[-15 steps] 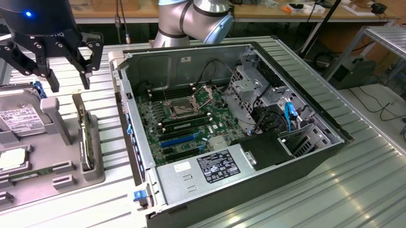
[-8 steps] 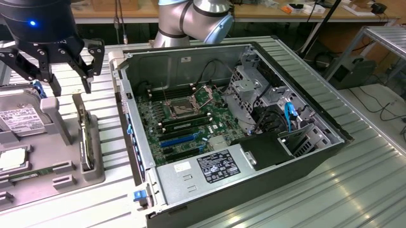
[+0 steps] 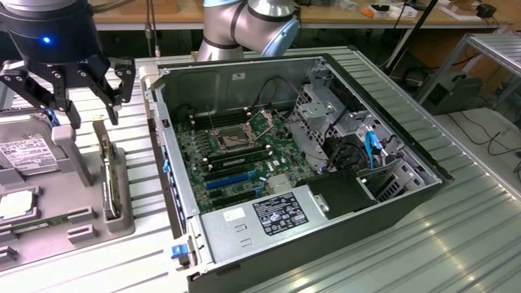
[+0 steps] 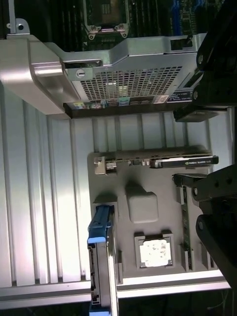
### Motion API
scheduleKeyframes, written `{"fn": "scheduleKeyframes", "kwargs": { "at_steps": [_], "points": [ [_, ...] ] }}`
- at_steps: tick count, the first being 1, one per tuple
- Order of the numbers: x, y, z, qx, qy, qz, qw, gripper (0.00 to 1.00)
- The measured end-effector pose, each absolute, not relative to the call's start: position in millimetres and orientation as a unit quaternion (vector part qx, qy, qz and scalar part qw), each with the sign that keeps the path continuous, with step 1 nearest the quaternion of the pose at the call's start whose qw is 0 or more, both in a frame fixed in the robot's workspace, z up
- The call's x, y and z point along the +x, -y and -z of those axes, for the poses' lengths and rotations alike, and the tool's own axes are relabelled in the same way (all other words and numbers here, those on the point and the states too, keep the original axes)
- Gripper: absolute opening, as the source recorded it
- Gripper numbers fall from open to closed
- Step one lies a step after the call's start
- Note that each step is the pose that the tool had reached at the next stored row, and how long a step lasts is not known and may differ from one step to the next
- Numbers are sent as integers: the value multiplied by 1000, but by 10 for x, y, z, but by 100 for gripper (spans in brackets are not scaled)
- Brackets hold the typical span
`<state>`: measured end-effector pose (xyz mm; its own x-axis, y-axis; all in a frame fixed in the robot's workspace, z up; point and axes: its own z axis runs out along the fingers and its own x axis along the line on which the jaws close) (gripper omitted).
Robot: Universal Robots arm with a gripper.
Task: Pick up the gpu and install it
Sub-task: 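Pick up the gpu and move the gpu toward the slot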
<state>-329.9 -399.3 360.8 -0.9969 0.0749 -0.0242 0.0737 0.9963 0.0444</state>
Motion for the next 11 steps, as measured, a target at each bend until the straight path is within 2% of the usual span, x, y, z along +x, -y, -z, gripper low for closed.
{"fn": "scheduleKeyframes", "kwargs": {
  "at_steps": [11],
  "points": [
    [-3299,3993,-3450,37,-999,-22,13,54]
  ]
}}
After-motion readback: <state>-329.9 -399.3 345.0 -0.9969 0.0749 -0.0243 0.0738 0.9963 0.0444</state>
